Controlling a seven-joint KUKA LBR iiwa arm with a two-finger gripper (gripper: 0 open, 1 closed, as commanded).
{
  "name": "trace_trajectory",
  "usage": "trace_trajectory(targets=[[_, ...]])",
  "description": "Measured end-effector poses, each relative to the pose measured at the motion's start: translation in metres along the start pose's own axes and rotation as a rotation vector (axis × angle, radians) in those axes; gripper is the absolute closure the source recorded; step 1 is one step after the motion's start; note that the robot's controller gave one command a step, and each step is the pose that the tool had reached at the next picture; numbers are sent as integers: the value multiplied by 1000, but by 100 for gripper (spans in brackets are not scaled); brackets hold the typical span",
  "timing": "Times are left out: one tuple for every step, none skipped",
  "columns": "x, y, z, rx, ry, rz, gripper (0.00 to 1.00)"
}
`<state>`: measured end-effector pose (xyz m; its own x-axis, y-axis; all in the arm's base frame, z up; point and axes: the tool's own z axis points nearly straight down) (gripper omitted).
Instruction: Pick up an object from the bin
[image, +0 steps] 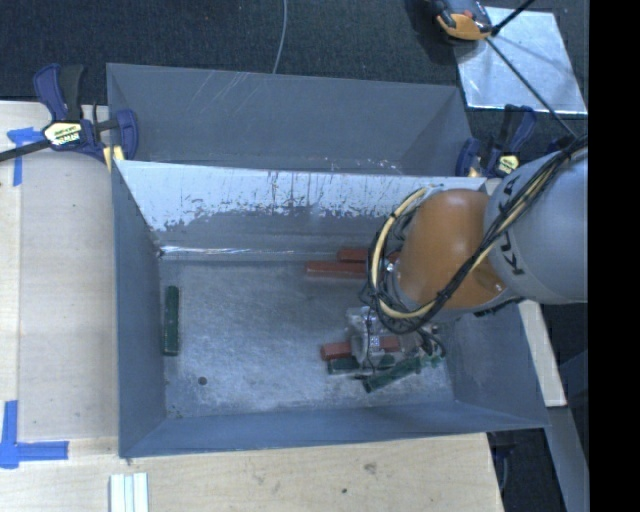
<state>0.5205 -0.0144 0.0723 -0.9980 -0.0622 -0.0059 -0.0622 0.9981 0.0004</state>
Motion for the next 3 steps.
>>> trace_trajectory(targets=[[1, 0, 1, 1, 3, 0, 0], [0, 0, 0, 0, -1, -1, 100], [1, 0, 1, 1, 2, -1, 0]])
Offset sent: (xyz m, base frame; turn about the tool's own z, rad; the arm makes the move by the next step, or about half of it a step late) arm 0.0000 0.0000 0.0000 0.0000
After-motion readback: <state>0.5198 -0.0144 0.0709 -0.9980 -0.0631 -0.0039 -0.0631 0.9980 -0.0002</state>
